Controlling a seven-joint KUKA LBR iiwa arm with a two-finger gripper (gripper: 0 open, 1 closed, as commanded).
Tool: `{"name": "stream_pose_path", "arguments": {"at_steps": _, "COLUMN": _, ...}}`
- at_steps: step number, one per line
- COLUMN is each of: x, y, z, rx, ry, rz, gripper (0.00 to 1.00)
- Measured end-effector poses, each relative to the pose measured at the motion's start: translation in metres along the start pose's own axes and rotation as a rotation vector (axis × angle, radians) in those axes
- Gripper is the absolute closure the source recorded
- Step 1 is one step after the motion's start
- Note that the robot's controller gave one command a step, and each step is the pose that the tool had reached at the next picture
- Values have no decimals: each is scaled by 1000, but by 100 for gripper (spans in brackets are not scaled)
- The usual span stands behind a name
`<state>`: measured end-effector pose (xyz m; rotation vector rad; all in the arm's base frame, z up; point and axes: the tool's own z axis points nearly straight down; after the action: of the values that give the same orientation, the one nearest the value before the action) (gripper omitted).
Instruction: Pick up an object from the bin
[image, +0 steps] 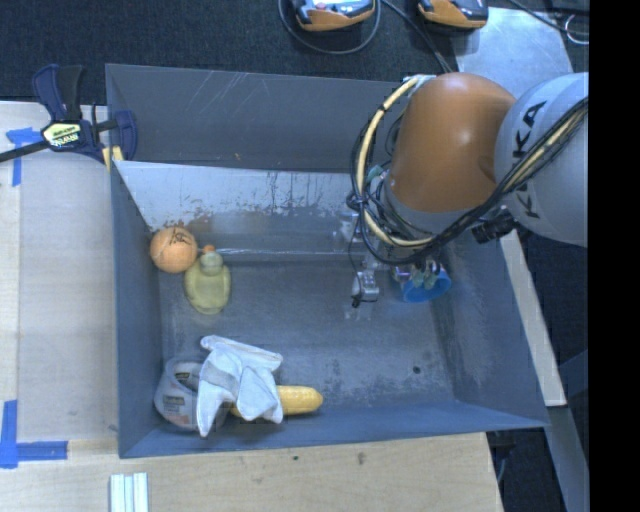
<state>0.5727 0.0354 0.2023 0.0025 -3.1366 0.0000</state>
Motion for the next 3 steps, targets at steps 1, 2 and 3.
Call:
{"name": "stream_pose_path", "arguments": {"at_steps": 1, "x": -1, "y": 0, "z": -5, "rx": 0, "ry": -8, "rz": 1, "gripper": 0}}
{"name": "stream_pose_path", "arguments": {"at_steps": 2, "x": -5, "y": 26, "z": 44, "rx": -1, "ry": -13, "rz": 5, "gripper": 0}}
{"name": "stream_pose_path", "arguments": {"at_steps": 3, "x": -7, "y": 40, "z": 73, "rx": -1, "ry": -2, "rz": 15, "gripper": 0}}
